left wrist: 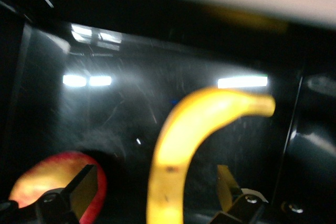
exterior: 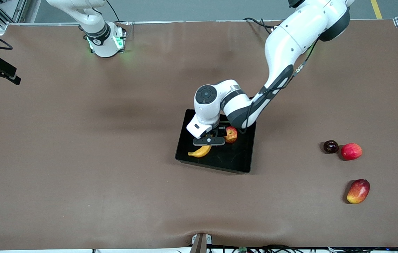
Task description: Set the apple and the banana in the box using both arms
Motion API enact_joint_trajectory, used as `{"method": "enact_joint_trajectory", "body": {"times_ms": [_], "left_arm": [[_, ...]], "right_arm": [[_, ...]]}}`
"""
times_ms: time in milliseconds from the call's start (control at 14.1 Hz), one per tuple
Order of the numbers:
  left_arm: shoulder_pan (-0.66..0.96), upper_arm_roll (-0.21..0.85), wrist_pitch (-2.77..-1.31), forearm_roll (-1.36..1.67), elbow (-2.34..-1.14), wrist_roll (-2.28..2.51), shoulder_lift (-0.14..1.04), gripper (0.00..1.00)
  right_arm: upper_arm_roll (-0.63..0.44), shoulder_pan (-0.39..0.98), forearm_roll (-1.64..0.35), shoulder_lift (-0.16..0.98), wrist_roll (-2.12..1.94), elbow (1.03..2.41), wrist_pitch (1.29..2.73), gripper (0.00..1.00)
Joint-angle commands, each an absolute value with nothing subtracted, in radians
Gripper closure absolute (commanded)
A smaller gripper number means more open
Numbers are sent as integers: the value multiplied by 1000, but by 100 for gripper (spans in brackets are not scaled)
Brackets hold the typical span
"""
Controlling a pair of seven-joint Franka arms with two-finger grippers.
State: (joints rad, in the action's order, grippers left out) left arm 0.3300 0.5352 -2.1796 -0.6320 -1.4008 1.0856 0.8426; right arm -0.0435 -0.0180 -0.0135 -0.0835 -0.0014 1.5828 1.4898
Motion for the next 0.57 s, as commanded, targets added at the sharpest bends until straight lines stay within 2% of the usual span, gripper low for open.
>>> {"method": "enact_joint_trajectory", "body": {"times_ms": [0,496], "left_arm": [[261,554,-2110,-632,-1425,1088,730,0],[46,572,-2020,-417,-1425,761,514,0]], "right_arm": [[-41,-15,-15,-100,17,1585,1480,0],[-41,-17,-18,-98,18,1577,1480,0]]}}
